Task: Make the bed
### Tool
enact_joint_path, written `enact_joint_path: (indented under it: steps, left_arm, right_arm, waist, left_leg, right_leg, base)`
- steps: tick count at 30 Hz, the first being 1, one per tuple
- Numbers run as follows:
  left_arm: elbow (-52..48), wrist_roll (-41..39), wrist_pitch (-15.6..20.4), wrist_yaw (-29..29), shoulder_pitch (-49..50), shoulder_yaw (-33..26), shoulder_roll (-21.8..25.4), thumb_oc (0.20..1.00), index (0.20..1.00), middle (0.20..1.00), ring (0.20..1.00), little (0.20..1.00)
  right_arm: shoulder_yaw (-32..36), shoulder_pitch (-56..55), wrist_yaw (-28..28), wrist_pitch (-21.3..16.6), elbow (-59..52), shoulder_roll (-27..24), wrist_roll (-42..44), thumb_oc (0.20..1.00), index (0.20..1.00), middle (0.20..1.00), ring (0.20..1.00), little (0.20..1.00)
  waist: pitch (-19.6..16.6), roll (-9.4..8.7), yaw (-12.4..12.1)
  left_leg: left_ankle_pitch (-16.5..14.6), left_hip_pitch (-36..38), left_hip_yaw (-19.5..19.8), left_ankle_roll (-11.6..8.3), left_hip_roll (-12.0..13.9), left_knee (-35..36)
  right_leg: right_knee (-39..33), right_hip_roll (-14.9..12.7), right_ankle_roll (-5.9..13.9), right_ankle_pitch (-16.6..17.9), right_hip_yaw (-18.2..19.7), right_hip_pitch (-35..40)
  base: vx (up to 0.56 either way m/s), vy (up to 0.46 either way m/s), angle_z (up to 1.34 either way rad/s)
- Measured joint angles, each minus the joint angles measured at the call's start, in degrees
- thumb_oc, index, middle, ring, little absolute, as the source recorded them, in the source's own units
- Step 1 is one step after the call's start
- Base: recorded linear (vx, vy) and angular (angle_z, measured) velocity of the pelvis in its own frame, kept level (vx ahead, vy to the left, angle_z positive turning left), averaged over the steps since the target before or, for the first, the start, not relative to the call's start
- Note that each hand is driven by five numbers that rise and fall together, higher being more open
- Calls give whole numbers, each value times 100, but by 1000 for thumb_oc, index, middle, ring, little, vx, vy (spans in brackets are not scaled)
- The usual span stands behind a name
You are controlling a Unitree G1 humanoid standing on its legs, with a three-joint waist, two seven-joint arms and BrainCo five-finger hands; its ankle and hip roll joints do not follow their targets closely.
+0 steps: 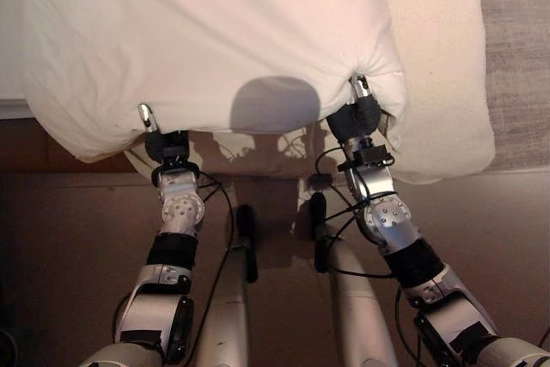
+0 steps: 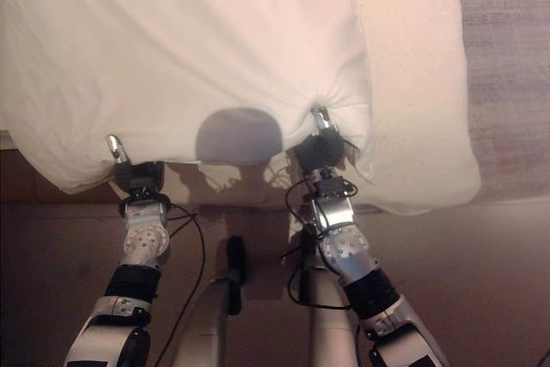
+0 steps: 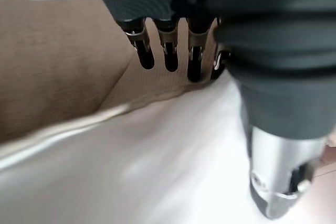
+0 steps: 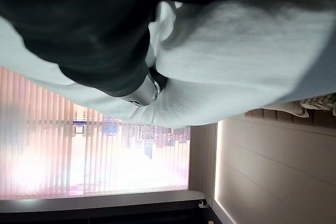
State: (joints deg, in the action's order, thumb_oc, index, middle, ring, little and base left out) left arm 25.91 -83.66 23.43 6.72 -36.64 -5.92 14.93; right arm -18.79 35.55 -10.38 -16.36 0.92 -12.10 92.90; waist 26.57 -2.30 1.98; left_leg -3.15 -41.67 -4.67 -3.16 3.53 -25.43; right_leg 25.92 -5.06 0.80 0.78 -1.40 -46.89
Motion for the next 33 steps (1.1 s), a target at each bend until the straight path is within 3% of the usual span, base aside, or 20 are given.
enact_joint_path:
  steps: [4, 5, 6, 7, 8, 23, 26, 28, 33]
  left_arm:
    - [296, 287, -49, 134, -147, 3, 244, 1000, 1000, 1000, 1000, 1000]
    - [351, 427, -71, 183, -178, 8, 310, 831, 831, 831, 831, 831]
    - [355, 427, -80, 183, -183, 8, 346, 401, 401, 401, 401, 401]
    - [388, 437, -90, 187, -193, 10, 374, 335, 335, 335, 335, 335]
    - [505, 570, -145, 218, -237, 7, 444, 200, 200, 200, 200, 200]
    - [605, 1020, -162, 721, -321, 3, 569, 200, 200, 200, 200, 200]
    - [55, 1064, -159, 727, 139, -15, 420, 200, 200, 200, 200, 200]
    - [-297, 1097, -126, 678, 492, -42, 77, 200, 200, 200, 200, 200]
    - [-694, 1312, -31, 903, 712, -49, -335, 200, 200, 200, 200, 200]
  right_arm:
    - [-14, -39, 67, 58, 0, -18, -1, 200, 200, 200, 200, 200]
    - [-14, -41, 77, 68, 0, -18, -1, 200, 200, 200, 200, 200]
    - [-14, -47, 82, 78, 0, -21, -1, 200, 200, 200, 200, 200]
    - [-16, -53, 83, 86, 1, -21, -4, 200, 200, 200, 200, 200]
    - [-34, -66, 91, 102, 1, -21, -7, 200, 200, 200, 200, 200]
    - [-248, -321, 460, 157, 6, -33, -260, 200, 200, 200, 200, 200]
    - [-145, -503, 626, 168, 35, -222, -541, 200, 200, 200, 200, 200]
    - [54, -786, 793, 183, 100, -290, -794, 200, 200, 200, 200, 200]
    - [287, -926, 1199, 171, 223, -403, -1407, 200, 200, 200, 200, 200]
  waist:
    - [2, 3, -10]
    - [3, 6, -8]
    - [4, 8, -9]
    - [6, 12, -13]
    - [8, 15, -14]
    - [42, 90, -139]
    - [70, 140, -149]
    - [65, 200, -165]
    - [67, 190, -268]
  left_leg:
    - [0, -8, -14, -1, 2, 2]
    - [0, -7, -19, -1, 2, 0]
    - [0, -6, -19, -1, 2, -1]
    - [0, -3, -21, -1, 2, -2]
    - [0, -1, -21, -1, 3, -5]
    - [10, 323, -153, -16, 27, 127]
    - [55, 675, -119, -73, 25, 326]
    - [77, 1018, 57, -156, 12, 470]
    - [161, 1289, 208, -298, -2, 683]
  right_leg:
    - [13, 0, -8, 5, -1, -22]
    - [17, -1, -8, 5, 0, -23]
    - [18, -1, -8, 4, 1, -22]
    - [19, -3, -9, 5, 3, -22]
    - [25, -2, -9, 5, 3, -21]
    - [53, 0, -36, -8, 45, 156]
    - [72, 28, -69, -114, -22, 442]
    - [142, -11, -127, -302, -160, 766]
    - [539, -55, -229, -589, -189, 818]
  base:
    - [0, 0, 0]
    - [0, 0, 0]
    - [0, 0, 0]
    - [0, 0, 0]
    - [0, 0, 0]
    - [2, -55, -3]
    - [22, -221, 9]
    - [-2, -84, 31]
    - [10, 5, 18]
